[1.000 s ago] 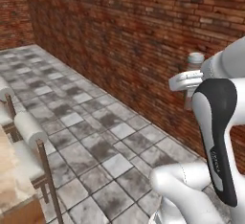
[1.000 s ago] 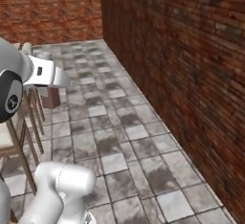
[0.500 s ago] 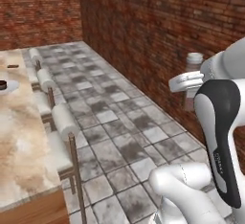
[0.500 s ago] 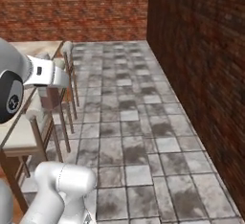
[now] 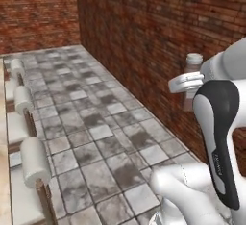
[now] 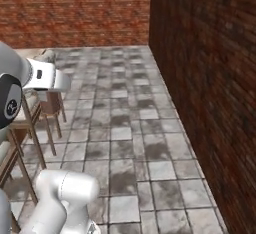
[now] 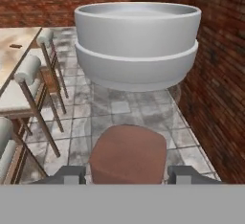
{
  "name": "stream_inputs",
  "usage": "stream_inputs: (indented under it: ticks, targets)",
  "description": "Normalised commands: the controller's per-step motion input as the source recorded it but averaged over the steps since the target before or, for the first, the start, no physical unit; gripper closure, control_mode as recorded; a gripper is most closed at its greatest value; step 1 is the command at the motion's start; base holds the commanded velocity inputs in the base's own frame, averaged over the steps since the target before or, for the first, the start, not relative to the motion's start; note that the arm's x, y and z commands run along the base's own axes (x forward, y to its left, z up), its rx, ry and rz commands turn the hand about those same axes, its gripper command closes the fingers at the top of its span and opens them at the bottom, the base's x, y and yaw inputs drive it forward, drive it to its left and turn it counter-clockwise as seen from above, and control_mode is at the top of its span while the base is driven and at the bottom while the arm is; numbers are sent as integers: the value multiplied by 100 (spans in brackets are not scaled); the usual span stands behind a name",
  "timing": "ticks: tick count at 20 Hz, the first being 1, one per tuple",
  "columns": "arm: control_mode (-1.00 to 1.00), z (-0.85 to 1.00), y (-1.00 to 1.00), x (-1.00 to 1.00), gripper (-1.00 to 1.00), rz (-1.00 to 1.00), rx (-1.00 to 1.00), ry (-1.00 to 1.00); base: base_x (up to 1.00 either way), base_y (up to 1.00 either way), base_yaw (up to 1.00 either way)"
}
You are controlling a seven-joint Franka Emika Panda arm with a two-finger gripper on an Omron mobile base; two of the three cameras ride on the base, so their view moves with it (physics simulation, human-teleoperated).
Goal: Take the cinnamon bottle from the cabinet and place it on the dining table, next to the plate with the cupcake. Then take the chocolate from the dining counter and place it on the cupcake plate.
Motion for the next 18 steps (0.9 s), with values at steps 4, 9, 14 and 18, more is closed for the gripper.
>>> stream_inputs:
  ticks: [4, 9, 14, 18]
  targets:
    - [100, 0, 0, 0, 100, 0, 0, 0, 100, -53, 11]
    - [100, 0, 0, 0, 100, 0, 0, 0, 98, -56, 34]
    - [100, 0, 0, 0, 100, 0, 0, 0, 74, -21, 69]
    - [100, 0, 0, 0, 100, 0, 0, 0, 70, -8, 74]
